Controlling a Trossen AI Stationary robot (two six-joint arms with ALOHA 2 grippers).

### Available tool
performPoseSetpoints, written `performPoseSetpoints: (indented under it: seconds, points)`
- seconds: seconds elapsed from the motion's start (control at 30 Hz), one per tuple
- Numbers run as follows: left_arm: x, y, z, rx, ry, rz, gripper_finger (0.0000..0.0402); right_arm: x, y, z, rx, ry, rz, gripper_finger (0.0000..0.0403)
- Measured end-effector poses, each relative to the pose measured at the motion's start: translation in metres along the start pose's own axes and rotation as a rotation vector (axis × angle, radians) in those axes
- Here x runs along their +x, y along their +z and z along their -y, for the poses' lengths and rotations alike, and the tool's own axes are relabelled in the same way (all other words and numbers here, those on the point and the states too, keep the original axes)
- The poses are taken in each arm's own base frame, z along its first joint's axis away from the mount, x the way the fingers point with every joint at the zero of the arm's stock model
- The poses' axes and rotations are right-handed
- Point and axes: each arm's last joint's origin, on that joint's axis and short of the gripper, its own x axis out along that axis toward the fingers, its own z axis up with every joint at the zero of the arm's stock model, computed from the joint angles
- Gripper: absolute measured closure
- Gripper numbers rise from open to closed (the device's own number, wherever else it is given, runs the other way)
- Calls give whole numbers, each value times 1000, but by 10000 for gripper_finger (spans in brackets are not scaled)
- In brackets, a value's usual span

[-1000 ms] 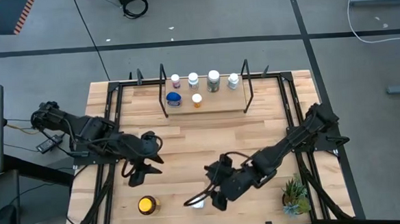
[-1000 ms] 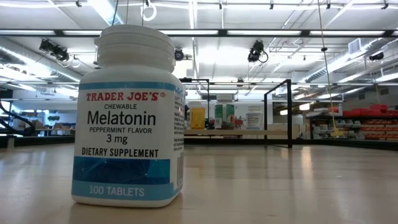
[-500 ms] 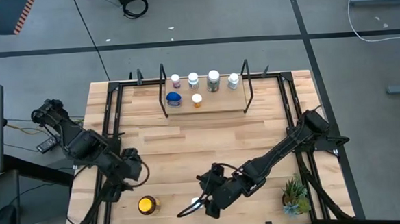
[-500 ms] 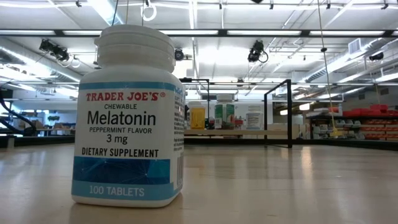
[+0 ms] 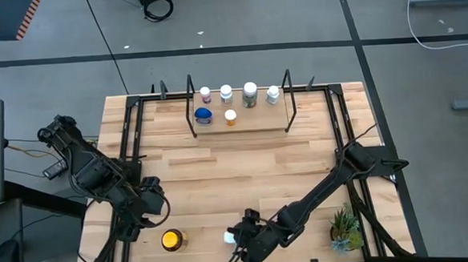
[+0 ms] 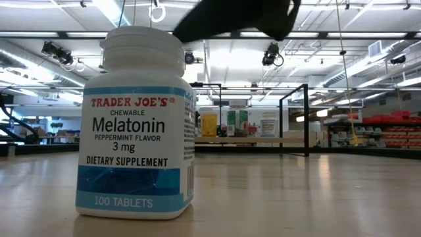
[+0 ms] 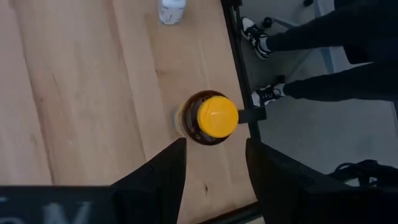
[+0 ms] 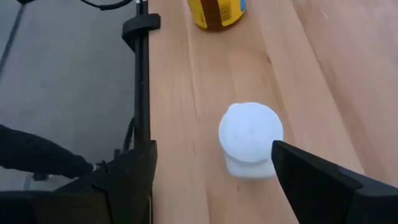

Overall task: Pick and place medicine bottles onto shelf by color
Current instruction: Put the white pill bottle on the shelf

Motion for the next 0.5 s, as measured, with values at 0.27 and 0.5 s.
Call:
performPoseSetpoints:
  seconds: [0.27, 0.5]
  points:
    - [0, 0, 1, -34, -4, 3, 230, 7, 6, 14, 14, -94, 29, 79]
    - [0, 0, 1, -56, -4, 4, 230, 10, 11, 20, -35, -74, 13, 79]
